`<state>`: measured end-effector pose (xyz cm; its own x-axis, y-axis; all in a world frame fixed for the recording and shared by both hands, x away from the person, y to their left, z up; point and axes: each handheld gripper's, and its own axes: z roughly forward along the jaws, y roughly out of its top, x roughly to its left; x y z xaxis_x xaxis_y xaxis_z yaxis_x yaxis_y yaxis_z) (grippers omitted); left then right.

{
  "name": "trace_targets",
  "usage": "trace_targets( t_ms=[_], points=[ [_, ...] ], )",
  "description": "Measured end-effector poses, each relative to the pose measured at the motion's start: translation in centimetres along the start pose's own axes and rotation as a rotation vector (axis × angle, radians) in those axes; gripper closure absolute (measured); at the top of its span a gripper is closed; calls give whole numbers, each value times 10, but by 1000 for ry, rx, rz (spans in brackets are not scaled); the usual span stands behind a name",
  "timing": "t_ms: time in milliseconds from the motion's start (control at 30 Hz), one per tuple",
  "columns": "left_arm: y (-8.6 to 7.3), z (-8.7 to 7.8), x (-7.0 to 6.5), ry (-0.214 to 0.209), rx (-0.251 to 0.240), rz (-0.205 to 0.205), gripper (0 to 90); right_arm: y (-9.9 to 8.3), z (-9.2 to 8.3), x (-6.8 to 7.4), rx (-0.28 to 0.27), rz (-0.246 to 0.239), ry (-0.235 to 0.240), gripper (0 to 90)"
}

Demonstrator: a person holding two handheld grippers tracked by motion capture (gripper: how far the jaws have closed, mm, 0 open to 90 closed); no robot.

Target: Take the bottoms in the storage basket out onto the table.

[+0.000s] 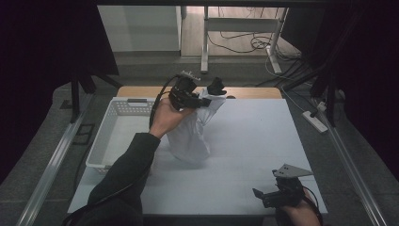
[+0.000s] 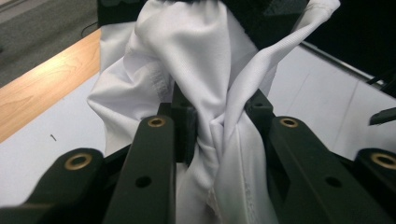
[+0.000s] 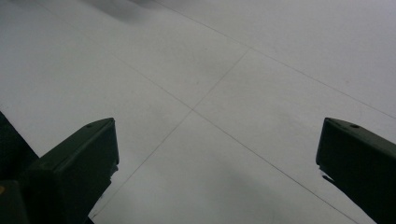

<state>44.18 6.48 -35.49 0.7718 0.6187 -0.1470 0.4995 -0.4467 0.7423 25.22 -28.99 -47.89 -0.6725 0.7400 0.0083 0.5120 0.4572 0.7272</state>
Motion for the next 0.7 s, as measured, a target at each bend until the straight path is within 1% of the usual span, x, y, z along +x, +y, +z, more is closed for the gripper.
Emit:
trace_targets(
  t_ms=[300,400,533,700],
  points=[
    [-19,16,4,-2,14,-18,715,0,0,0,0,-1,2,0],
    [-25,22,6,3,30,-24,715,0,0,0,1,-3,3,0],
    [-34,29,10,-4,43,-34,715,0,0,1,2,-5,3,0],
    [-45,36,13,-2,66,-47,715,0,1,1,5,-10,3,0]
  ],
)
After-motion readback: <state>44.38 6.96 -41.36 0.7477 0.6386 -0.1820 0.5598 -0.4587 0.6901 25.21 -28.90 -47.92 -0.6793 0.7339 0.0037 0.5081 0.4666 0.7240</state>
